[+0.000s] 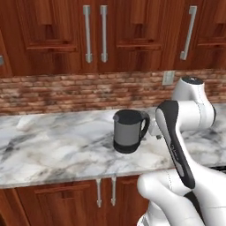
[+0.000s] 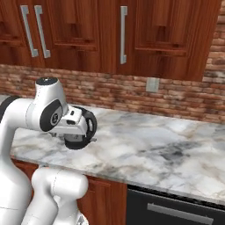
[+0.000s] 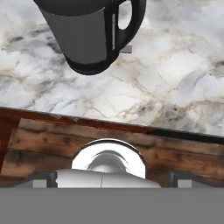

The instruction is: Navigate to the electric kettle.

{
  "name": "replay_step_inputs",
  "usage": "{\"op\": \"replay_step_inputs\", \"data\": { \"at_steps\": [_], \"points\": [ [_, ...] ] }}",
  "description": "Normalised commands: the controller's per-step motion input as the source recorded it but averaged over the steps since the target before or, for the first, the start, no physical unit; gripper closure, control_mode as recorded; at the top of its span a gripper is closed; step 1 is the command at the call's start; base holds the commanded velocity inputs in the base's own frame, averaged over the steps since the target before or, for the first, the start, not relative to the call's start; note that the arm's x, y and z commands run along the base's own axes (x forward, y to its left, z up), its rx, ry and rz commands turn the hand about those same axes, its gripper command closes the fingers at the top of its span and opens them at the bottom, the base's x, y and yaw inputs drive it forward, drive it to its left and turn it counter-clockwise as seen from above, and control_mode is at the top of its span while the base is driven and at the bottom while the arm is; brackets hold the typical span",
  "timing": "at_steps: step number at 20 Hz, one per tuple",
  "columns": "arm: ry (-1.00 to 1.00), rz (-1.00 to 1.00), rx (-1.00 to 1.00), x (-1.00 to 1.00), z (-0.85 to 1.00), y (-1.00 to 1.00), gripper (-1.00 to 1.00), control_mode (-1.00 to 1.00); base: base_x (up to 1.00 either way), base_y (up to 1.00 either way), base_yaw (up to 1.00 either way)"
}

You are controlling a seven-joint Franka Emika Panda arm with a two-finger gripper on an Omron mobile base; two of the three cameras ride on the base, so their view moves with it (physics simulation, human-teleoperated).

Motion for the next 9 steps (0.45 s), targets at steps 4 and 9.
{"op": "replay_step_inputs", "data": {
  "at_steps": [4, 9],
  "points": [
    [0.00, 0.00, 0.00, 0.00, 0.00, 0.00, -1.00, 1.00, 0.48, 0.51, -0.23],
    [0.00, 0.00, 0.00, 0.00, 0.00, 0.00, -1.00, 1.00, 0.35, 0.35, -0.12]
  ]
}}
